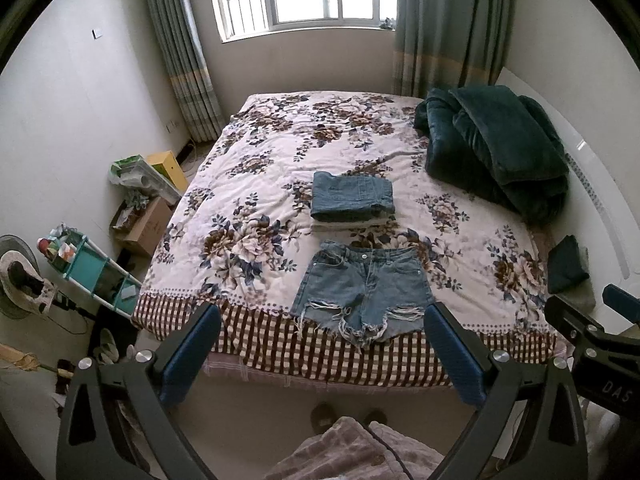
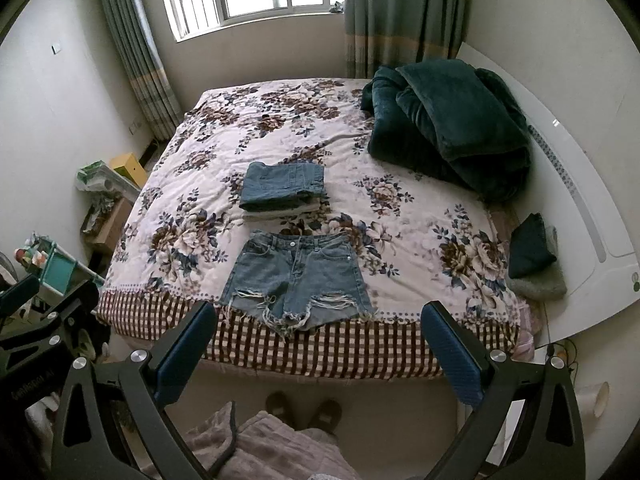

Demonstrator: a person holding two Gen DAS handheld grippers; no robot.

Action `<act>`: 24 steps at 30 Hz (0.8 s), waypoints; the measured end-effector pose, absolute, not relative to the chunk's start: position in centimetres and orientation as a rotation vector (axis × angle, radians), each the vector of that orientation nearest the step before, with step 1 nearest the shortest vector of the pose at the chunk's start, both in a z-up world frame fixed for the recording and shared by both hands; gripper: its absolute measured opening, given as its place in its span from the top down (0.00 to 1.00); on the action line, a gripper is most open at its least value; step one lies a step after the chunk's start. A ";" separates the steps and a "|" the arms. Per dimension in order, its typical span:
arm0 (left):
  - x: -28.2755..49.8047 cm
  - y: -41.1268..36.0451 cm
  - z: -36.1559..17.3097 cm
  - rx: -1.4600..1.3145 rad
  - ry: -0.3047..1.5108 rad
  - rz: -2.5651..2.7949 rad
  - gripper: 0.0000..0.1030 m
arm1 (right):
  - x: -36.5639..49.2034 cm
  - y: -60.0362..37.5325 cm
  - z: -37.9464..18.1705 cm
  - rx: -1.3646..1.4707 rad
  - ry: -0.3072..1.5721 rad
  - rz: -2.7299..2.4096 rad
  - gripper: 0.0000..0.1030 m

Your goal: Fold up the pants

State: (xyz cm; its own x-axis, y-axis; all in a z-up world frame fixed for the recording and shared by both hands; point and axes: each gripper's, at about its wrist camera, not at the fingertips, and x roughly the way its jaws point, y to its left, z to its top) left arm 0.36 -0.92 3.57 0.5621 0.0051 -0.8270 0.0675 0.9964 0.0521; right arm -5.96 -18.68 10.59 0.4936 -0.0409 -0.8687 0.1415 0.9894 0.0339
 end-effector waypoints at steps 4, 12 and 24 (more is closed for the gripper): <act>0.3 -1.0 3.6 0.077 0.974 -0.035 0.00 | -5.7 -18.9 11.5 0.103 1.051 -0.111 0.00; 0.3 -1.0 3.5 0.081 0.969 -0.034 0.00 | -6.2 -19.0 11.9 0.102 1.045 -0.112 0.00; 0.1 -1.1 3.5 0.074 0.969 -0.036 0.00 | -6.6 -18.8 12.0 0.102 1.042 -0.114 0.00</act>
